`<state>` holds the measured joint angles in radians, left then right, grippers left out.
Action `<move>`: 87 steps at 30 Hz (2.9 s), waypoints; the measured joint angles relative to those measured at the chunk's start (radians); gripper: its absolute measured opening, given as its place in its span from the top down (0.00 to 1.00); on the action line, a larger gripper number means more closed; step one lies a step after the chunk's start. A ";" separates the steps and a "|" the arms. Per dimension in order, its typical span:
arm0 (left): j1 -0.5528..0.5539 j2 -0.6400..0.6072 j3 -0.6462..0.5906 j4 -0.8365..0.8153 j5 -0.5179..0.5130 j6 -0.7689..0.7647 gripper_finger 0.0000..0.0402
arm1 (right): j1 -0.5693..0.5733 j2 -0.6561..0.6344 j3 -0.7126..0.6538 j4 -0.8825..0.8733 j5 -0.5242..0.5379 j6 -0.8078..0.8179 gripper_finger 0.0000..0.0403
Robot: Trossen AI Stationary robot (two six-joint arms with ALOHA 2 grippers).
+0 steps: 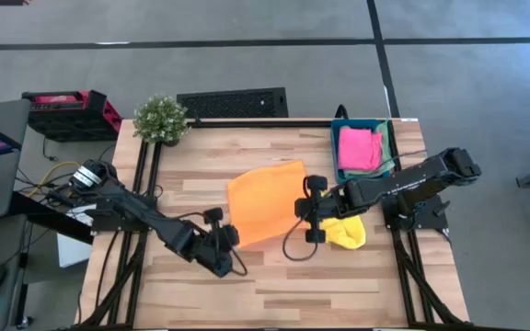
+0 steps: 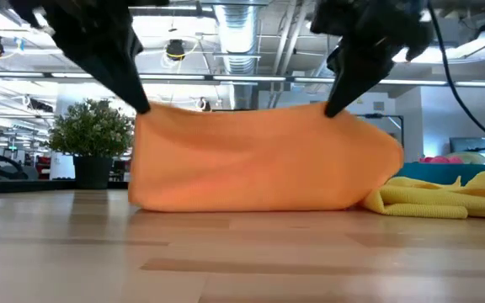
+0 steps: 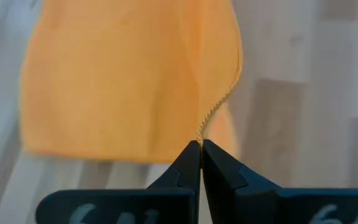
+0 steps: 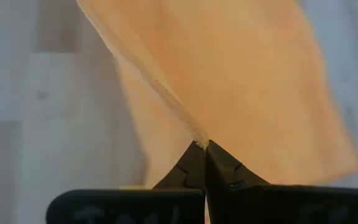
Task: Fold microfiber towels
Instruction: Fold the orange microfiber towel on the table
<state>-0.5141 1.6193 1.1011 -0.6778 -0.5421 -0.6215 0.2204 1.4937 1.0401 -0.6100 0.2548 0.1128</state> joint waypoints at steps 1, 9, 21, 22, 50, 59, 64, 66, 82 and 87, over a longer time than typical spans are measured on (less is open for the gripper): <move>0.013 0.001 0.000 -0.020 -0.014 -0.018 1.00 | -0.018 0.000 0.000 -0.004 0.011 -0.010 0.97; 0.123 0.002 0.000 -0.093 -0.118 -0.049 1.00 | -0.169 0.000 0.000 0.014 0.017 -0.112 0.97; 0.286 0.002 -0.001 -0.163 -0.116 -0.073 1.00 | -0.369 0.000 0.000 0.089 -0.016 -0.294 0.97; 0.295 0.002 -0.001 -0.172 -0.115 -0.075 1.00 | -0.378 0.000 0.000 0.089 -0.038 -0.305 0.97; 0.460 0.003 -0.002 -0.205 -0.069 -0.029 0.66 | -0.478 0.000 0.000 0.191 -0.099 -0.409 0.66; 0.410 0.003 -0.003 -0.182 -0.054 0.216 0.61 | -0.498 0.000 0.000 0.196 -0.097 -0.368 0.46; 0.356 0.003 -0.068 -0.045 0.096 0.428 0.61 | -0.464 0.000 0.000 0.163 -0.100 -0.375 0.43; 0.343 0.003 -0.105 0.011 0.160 0.462 0.61 | -0.440 0.000 0.000 0.156 -0.100 -0.375 0.43; 0.310 0.003 -0.282 0.341 0.198 0.576 0.61 | -0.224 -0.130 -0.001 0.083 -0.101 -0.322 0.45; 0.310 0.003 -0.293 0.359 0.205 0.587 0.61 | -0.195 -0.154 -0.001 0.080 -0.100 -0.322 0.44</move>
<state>-0.2039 1.6225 0.8082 -0.3184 -0.3371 -0.0348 0.0254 1.3392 1.0390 -0.5301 0.1543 -0.2094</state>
